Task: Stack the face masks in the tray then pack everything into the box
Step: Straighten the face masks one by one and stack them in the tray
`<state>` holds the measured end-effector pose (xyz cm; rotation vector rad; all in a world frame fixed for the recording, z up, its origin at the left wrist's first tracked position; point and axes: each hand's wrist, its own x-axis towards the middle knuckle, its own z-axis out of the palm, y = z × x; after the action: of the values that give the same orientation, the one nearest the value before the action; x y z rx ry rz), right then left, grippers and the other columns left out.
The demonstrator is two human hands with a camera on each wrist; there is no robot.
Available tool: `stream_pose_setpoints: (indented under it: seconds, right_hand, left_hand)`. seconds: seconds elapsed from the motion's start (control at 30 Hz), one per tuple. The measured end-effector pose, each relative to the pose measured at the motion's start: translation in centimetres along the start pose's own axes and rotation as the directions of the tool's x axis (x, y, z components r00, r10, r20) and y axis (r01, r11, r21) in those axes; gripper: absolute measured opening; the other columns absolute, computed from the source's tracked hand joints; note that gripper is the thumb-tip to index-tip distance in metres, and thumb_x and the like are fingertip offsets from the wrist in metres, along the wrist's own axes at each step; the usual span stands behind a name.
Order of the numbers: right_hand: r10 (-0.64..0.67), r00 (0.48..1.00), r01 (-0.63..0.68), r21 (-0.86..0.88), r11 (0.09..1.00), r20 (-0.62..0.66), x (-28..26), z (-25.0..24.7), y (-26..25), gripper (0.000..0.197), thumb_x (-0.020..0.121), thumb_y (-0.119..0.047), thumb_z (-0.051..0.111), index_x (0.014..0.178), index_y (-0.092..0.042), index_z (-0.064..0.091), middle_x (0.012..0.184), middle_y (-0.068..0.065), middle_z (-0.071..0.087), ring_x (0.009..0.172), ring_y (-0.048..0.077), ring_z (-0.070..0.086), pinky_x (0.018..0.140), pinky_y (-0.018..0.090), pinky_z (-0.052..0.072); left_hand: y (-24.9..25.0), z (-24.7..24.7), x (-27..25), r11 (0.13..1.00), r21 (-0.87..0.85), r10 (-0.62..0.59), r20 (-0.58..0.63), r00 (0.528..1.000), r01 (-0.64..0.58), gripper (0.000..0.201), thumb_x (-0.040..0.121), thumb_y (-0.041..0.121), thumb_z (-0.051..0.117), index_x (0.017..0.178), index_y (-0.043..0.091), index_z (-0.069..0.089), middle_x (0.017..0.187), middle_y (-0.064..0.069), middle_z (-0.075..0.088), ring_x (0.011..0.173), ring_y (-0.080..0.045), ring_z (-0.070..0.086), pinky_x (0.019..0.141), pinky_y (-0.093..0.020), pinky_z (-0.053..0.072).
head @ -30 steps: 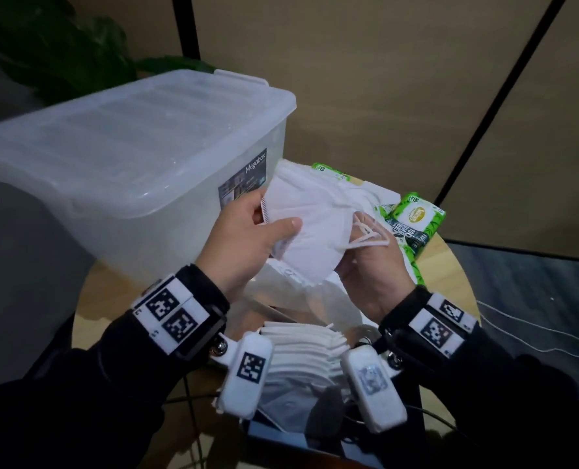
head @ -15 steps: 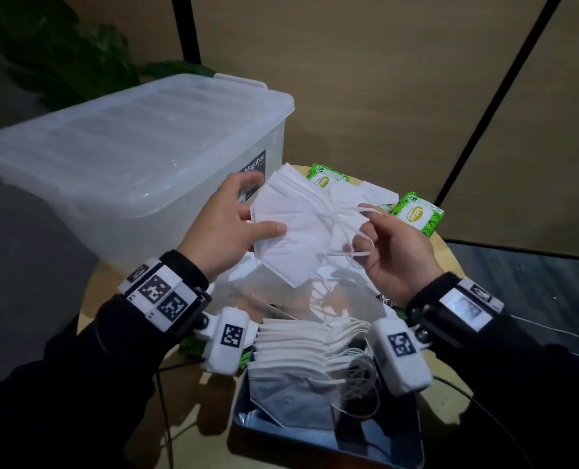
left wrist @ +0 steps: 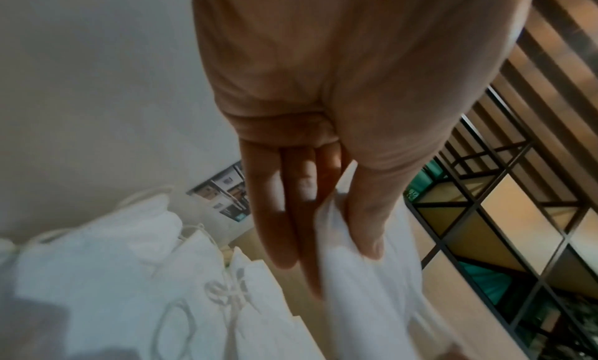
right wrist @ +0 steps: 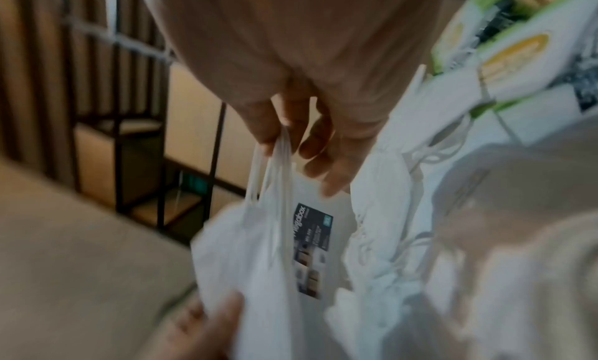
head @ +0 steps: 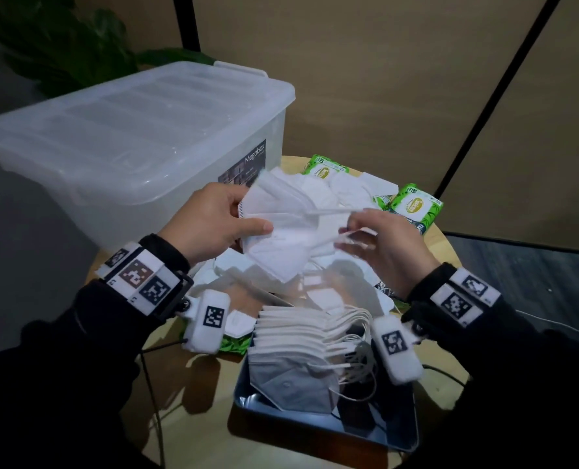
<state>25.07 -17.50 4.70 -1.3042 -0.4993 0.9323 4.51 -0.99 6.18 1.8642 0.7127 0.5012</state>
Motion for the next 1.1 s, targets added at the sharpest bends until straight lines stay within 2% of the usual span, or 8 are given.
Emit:
stream_pose_setpoints:
  seconds: [0.1, 0.33, 0.5, 0.63, 0.73, 0.9, 1.0, 1.1]
  right_hand:
    - [0.076, 0.988, -0.121, 0.361, 0.925, 0.136, -0.8, -0.2, -1.2, 0.033, 0.100, -0.014, 0.045, 0.067, -0.017, 0.040, 0.058, 0.002, 0.035, 0.054, 0.020, 0.045, 0.078, 0.042, 0.059]
    - [-0.015, 0.991, 0.041, -0.193, 0.980, 0.135, -2.7, 0.3, -0.2, 0.006, 0.091, -0.006, 0.073, 0.094, -0.009, 0.068, 0.049, -0.005, 0.030, 0.044, 0.016, 0.021, 0.051, 0.028, 0.032]
    - [0.033, 0.964, 0.087, -0.430, 0.899, 0.264, -4.0, 0.7, 0.8, 0.035, 0.087, -0.008, 0.077, 0.056, -0.016, 0.065, 0.052, 0.003, 0.032, 0.045, 0.018, 0.028, 0.047, 0.028, 0.029]
    - [0.023, 0.965, 0.112, -0.492, 0.864, 0.260, -4.5, 0.8, 0.8, 0.014, 0.078, -0.001, 0.082, 0.082, 0.007, 0.071, 0.068, 0.015, 0.048, 0.049, 0.017, 0.035, 0.045, 0.025, 0.030]
    - [0.050, 0.958, 0.109, -0.519, 0.848, 0.283, -5.3, 1.0, 0.9, 0.021, 0.076, 0.002, 0.083, 0.095, 0.006, 0.075, 0.071, 0.013, 0.058, 0.047, 0.011, 0.040, 0.045, 0.022, 0.030]
    - [0.133, 0.897, 0.108, -0.499, 0.860, 0.422, -6.7, 0.8, 0.3, 0.014, 0.070, 0.000, 0.087, 0.078, -0.008, 0.079, 0.066, 0.014, 0.054, 0.050, 0.019, 0.034, 0.048, 0.027, 0.021]
    - [0.079, 0.904, 0.119, -0.424, 0.898, 0.421, -6.9, 0.1, 0.2, 0.042, 0.065, -0.007, 0.090, 0.086, 0.017, 0.063, 0.065, 0.017, 0.040, 0.046, 0.017, 0.027, 0.045, 0.026, 0.019]
    - [0.161, 0.877, 0.100, -0.499, 0.861, 0.453, -7.1, -0.8, 0.2, 0.050, 0.067, -0.011, 0.092, 0.081, 0.019, 0.055, 0.059, 0.015, 0.039, 0.041, 0.017, 0.031, 0.043, 0.023, 0.028]
  left_hand:
    - [-0.3, -0.3, -0.6, 0.999, 0.010, -0.051, 0.008, 0.999, 0.051, 0.026, 0.084, 0.009, 0.082, 0.108, 0.015, 0.077, 0.091, -0.009, 0.080, 0.076, -0.031, 0.076, 0.062, -0.039, 0.063]
    - [-0.2, -0.2, -2.7, 0.995, -0.103, -0.003, 0.009, 1.000, 0.004, 0.022, 0.096, 0.018, 0.068, 0.105, -0.001, 0.073, 0.093, -0.037, 0.069, 0.070, -0.041, 0.069, 0.062, -0.047, 0.064]
    - [-0.6, 1.6, -4.6, 0.997, 0.083, -0.004, 0.025, 1.000, 0.002, 0.068, 0.088, 0.059, 0.067, 0.096, -0.008, 0.068, 0.090, -0.035, 0.067, 0.075, -0.047, 0.068, 0.071, -0.063, 0.058]
    - [-0.4, 1.2, -4.9, 0.990, 0.117, 0.081, -0.012, 0.997, -0.079, 0.023, 0.090, 0.029, 0.079, 0.105, 0.012, 0.073, 0.087, -0.018, 0.072, 0.071, -0.026, 0.073, 0.068, -0.056, 0.062]
    - [0.9, 1.6, -5.8, 0.965, 0.108, 0.238, 0.034, 0.971, -0.241, 0.055, 0.090, 0.011, 0.078, 0.136, 0.037, 0.062, 0.113, -0.002, 0.072, 0.088, -0.023, 0.073, 0.077, -0.041, 0.064]
    - [2.0, 1.4, -6.5, 0.944, 0.065, 0.318, 0.089, 0.944, -0.324, 0.031, 0.091, 0.013, 0.078, 0.120, 0.022, 0.071, 0.082, -0.003, 0.069, 0.074, -0.032, 0.063, 0.066, -0.040, 0.055]
    - [2.9, 0.4, -7.1, 0.940, 0.003, 0.337, 0.134, 0.932, -0.340, 0.024, 0.088, 0.012, 0.081, 0.106, 0.013, 0.065, 0.081, -0.034, 0.061, 0.068, -0.047, 0.057, 0.059, -0.051, 0.051]
    - [3.0, 0.0, -7.6, 0.960, 0.065, 0.247, 0.270, 0.931, -0.274, 0.025, 0.083, 0.011, 0.084, 0.098, 0.009, 0.064, 0.071, -0.022, 0.067, 0.059, -0.021, 0.060, 0.056, -0.031, 0.052]
